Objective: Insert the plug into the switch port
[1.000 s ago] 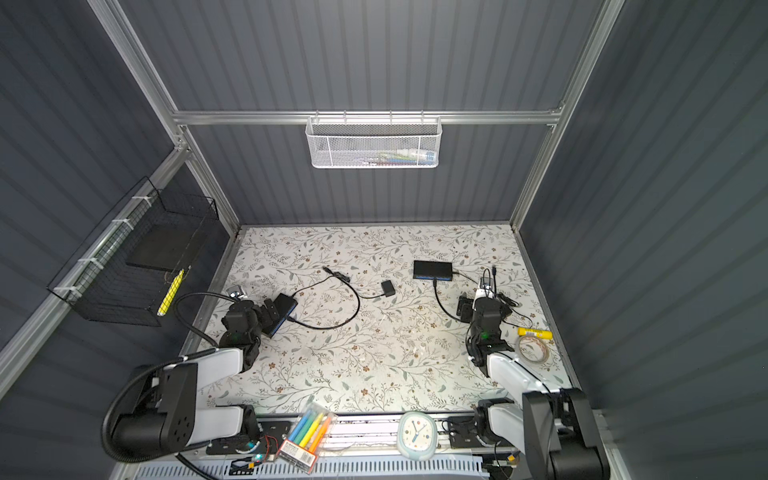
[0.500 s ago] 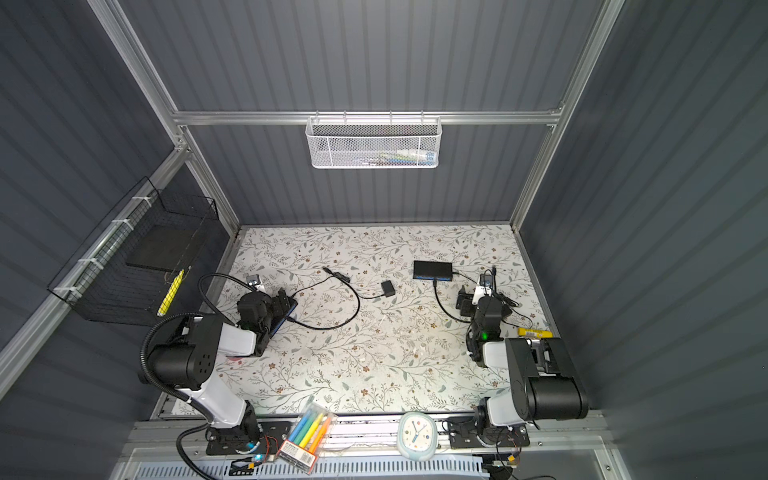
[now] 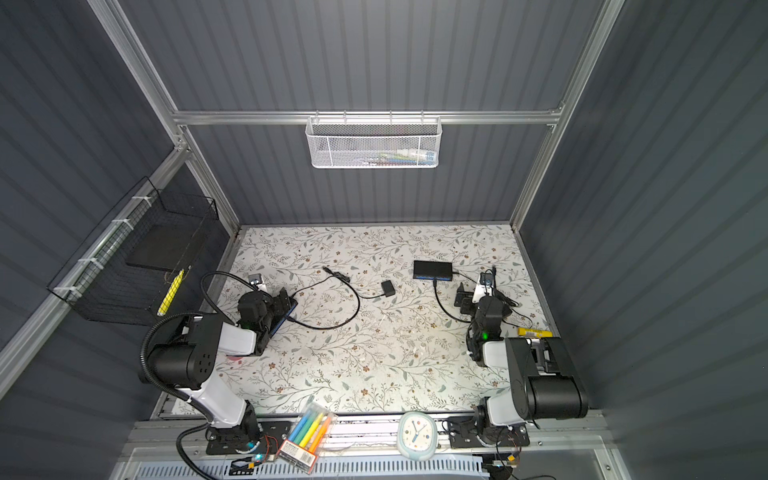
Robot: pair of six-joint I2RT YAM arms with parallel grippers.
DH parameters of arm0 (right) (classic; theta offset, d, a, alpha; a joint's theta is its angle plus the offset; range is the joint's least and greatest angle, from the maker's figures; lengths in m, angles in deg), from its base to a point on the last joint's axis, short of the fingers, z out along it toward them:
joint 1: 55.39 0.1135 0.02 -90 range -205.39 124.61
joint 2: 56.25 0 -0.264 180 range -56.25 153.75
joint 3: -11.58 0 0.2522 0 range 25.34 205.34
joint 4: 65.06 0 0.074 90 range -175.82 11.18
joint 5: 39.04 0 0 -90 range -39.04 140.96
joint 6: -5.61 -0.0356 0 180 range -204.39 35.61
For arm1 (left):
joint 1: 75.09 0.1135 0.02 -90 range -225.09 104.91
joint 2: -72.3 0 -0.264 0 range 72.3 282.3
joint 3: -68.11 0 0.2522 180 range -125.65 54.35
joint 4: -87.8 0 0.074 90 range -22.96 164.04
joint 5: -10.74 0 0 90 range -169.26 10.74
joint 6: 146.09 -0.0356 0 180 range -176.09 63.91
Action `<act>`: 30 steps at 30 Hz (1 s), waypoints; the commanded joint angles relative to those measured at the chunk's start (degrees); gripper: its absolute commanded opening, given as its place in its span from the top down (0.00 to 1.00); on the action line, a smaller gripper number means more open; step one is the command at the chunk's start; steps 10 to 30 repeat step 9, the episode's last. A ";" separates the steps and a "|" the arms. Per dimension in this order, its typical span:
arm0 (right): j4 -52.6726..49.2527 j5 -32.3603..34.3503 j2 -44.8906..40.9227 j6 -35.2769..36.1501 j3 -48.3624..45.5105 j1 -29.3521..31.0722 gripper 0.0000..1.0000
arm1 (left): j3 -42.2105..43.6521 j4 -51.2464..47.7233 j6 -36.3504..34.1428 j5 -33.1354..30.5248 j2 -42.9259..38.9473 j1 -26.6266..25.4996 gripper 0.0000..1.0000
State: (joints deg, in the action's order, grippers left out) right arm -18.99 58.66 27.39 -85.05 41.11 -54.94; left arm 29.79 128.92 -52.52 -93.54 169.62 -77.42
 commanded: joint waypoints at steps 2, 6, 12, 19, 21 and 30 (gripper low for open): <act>0.64 0.77 0.39 -0.30 0.84 -0.26 0.05 | -0.84 -0.20 -1.11 0.39 0.62 -0.22 0.00; 0.63 0.75 0.34 -0.30 0.84 -0.27 0.03 | -0.60 0.22 -1.07 0.53 0.63 -0.22 0.00; 0.70 0.91 0.30 -0.30 0.73 -0.27 0.03 | -0.41 0.58 -1.07 1.24 0.53 -0.22 0.00; 0.70 0.91 0.30 -0.30 0.73 -0.27 0.03 | -0.41 0.58 -1.07 1.24 0.53 -0.22 0.00; 0.70 0.91 0.30 -0.30 0.73 -0.27 0.03 | -0.41 0.58 -1.07 1.24 0.53 -0.22 0.00; 0.70 0.91 0.30 -0.30 0.73 -0.27 0.03 | -0.41 0.58 -1.07 1.24 0.53 -0.22 0.00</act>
